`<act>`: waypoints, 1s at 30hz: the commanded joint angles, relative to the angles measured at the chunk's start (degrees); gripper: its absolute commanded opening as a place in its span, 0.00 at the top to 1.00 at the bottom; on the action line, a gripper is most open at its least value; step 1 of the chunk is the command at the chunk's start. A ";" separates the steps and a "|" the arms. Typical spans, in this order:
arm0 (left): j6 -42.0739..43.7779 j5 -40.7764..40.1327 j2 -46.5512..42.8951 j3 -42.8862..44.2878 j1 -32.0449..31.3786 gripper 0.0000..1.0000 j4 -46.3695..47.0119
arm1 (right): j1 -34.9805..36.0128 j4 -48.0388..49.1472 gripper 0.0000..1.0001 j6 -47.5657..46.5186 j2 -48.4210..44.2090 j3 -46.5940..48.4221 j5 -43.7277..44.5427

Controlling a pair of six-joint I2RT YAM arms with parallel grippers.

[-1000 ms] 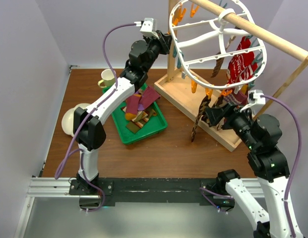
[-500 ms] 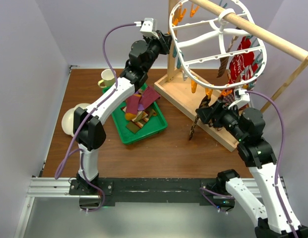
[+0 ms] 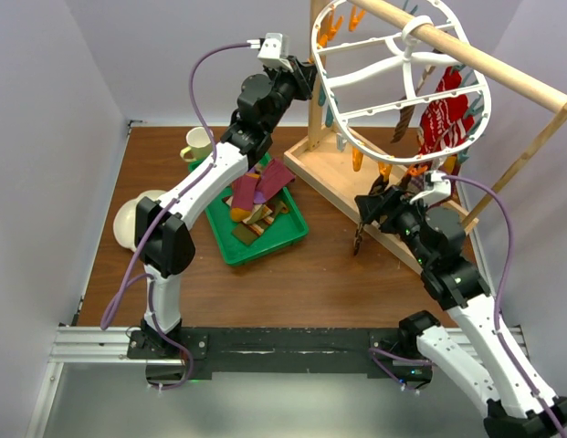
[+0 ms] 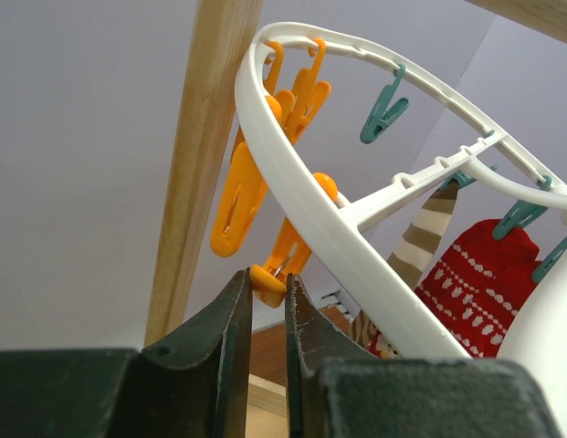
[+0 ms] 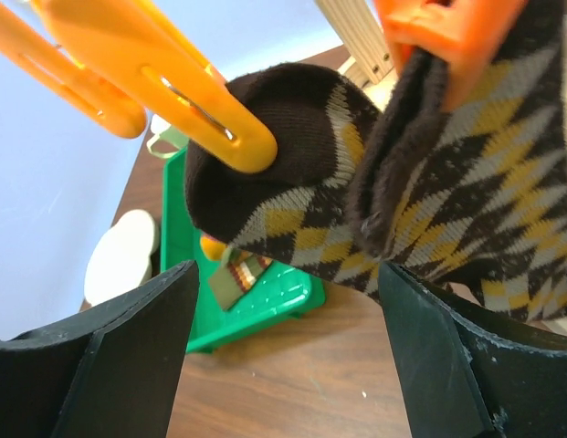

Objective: Remove the socks clipped to the hanger
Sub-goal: Adjust the hanger on the clothesline, then remove the sock from the hanger.

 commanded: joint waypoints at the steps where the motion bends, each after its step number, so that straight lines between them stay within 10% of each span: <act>1: 0.23 1.17 -0.20 1.58 0.20 0.81 0.87 | 3.31 8.34 0.17 0.75 3.21 -1.14 7.93; 9: 0.22 1.79 -0.37 1.40 0.12 0.81 0.61 | 4.11 5.80 0.26 -0.04 2.95 -2.29 18.22; 18: -0.65 3.19 -2.65 -1.85 0.12 0.81 2.01 | 4.02 1.15 0.95 -4.61 2.43 1.75 15.77; 30: -2.76 7.67 -9.07 -9.41 0.20 0.73 5.44 | 4.11 -10.45 1.00 -10.41 0.84 11.16 3.38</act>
